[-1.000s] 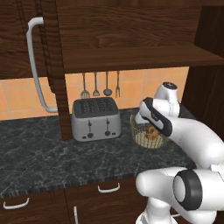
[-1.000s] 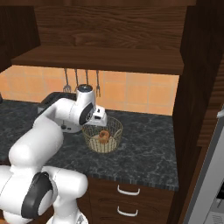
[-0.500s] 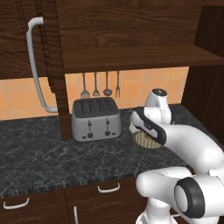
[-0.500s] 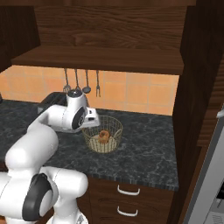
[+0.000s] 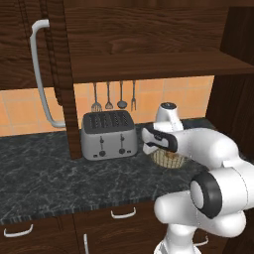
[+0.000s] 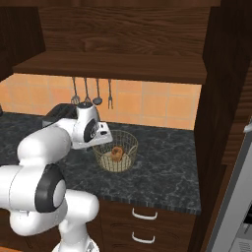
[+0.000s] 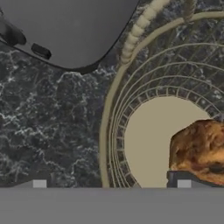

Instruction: Open the cabinet, pick up the bread from the cabinet and place it in the basket. Then move the basket to the dining counter.

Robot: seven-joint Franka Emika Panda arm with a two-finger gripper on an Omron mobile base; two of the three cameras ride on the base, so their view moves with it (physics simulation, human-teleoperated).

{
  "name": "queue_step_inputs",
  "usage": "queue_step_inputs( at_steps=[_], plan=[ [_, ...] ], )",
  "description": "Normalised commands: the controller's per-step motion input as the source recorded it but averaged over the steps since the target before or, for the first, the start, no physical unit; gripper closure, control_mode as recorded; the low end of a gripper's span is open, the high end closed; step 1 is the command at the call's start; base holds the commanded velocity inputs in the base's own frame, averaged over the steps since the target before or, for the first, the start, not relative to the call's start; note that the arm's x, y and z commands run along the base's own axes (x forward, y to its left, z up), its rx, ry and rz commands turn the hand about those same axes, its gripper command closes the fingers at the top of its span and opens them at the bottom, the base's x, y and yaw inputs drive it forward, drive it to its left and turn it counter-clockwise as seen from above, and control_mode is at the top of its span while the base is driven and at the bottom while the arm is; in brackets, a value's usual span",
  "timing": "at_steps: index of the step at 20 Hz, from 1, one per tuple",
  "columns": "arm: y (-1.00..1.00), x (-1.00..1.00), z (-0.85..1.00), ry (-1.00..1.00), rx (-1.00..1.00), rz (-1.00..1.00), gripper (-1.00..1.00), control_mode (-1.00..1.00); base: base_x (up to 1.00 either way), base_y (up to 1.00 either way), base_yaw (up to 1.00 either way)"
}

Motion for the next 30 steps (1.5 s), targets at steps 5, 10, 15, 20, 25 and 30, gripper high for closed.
queue_step_inputs(
  at_steps=[5,10,15,20,25,30],
  plan=[
    [-0.06,0.31,-0.26,0.11,-0.02,0.01,-1.0,-1.0,0.0,0.0,0.0],
    [-0.08,0.12,-0.37,0.02,0.0,0.01,-1.0,-1.0,0.0,0.0,0.0],
    [0.0,-0.2,-0.28,-0.05,0.0,0.01,-1.0,-1.0,0.0,0.0,0.0],
    [-0.02,-0.18,-0.05,-0.03,0.0,0.0,-1.0,-1.0,0.0,0.0,0.0],
    [0.0,-0.14,0.0,-0.01,0.0,0.0,1.0,-1.0,0.0,0.0,0.0],
    [0.0,-0.06,0.0,-0.01,0.0,0.0,1.0,-1.0,0.0,0.0,0.0]
  ],
)
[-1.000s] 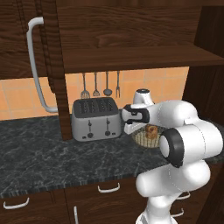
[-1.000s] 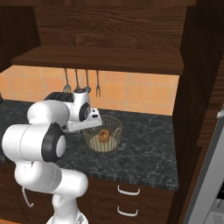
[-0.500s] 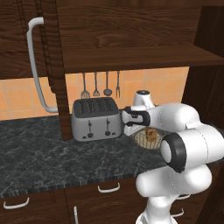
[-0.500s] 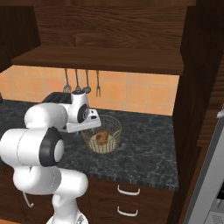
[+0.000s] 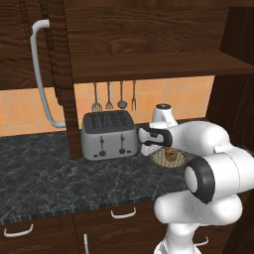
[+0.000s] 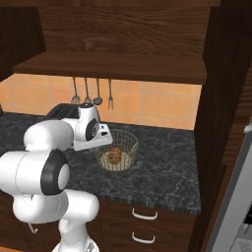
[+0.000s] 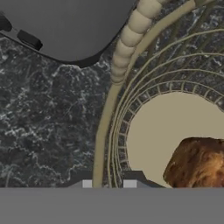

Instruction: Open the cabinet, pick up the bread from the cabinet and place it in the basket. Then move the basket to the dining counter.

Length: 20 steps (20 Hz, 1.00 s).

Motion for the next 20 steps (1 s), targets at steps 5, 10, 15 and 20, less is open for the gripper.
queue_step_inputs(
  at_steps=[5,10,15,20],
  plan=[
    [0.0,-0.06,0.0,0.0,0.0,0.0,1.0,-1.0,0.0,0.0,0.0],
    [0.0,-0.25,0.22,0.0,0.0,0.0,1.0,-1.0,0.0,0.0,0.0],
    [0.0,-0.51,0.56,0.0,-0.05,0.0,1.0,-1.0,0.0,0.0,0.0],
    [0.08,-0.57,0.68,-0.04,-0.16,0.0,1.0,-1.0,0.0,0.0,0.0]
  ],
)
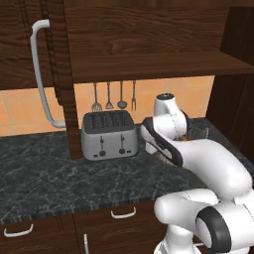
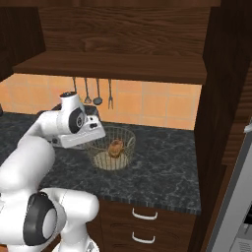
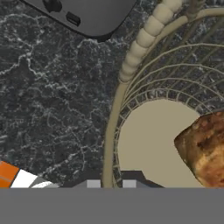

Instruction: Open the cabinet, pick up the bread from the cabinet and place it in the basket. Then move the basket to the dining counter.

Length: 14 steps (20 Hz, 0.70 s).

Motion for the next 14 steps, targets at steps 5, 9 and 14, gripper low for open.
queue_step_inputs(
  at_steps=[5,9,14],
  plan=[
    [0.08,-0.68,0.67,-0.14,-0.13,0.0,1.0,-1.0,0.0,0.0,0.0],
    [0.06,-0.68,0.63,-0.19,-0.01,0.0,1.0,-1.0,0.0,0.0,0.0],
    [0.12,-0.53,0.59,-0.06,0.09,0.0,1.0,-1.0,0.0,0.0,0.0]
  ],
)
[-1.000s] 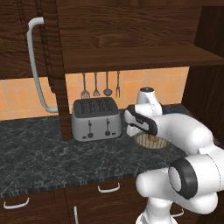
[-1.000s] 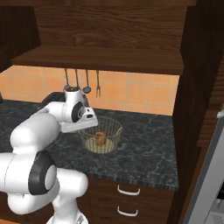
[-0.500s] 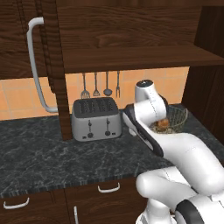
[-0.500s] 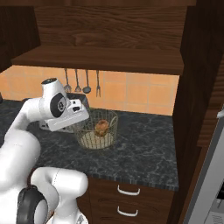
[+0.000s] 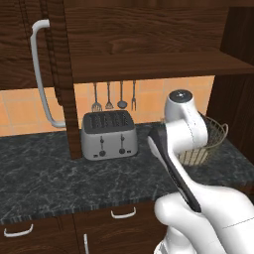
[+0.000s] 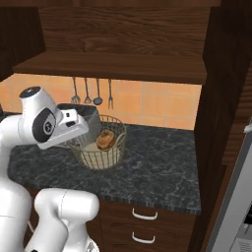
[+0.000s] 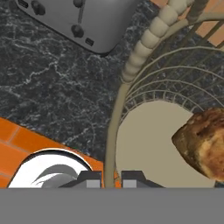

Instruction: Open the cabinet, pick up the bread from the cabinet and place it in the basket. Then move the basket to the dining counter.

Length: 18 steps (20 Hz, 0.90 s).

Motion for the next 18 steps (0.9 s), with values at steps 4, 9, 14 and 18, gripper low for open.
queue_step_inputs(
  at_steps=[4,9,14,18],
  plan=[
    [0.14,-0.41,0.57,0.01,0.06,0.0,1.0,-1.0,0.0,0.0,0.0],
    [0.03,-0.01,0.1,0.22,-0.04,0.0,1.0,-1.0,0.0,0.0,0.0],
    [0.01,0.0,-0.01,0.15,-0.01,0.0,1.0,-1.0,0.0,0.0,0.0],
    [0.02,0.0,0.0,0.0,0.0,0.0,1.0,-1.0,0.0,0.0,0.0]
  ],
)
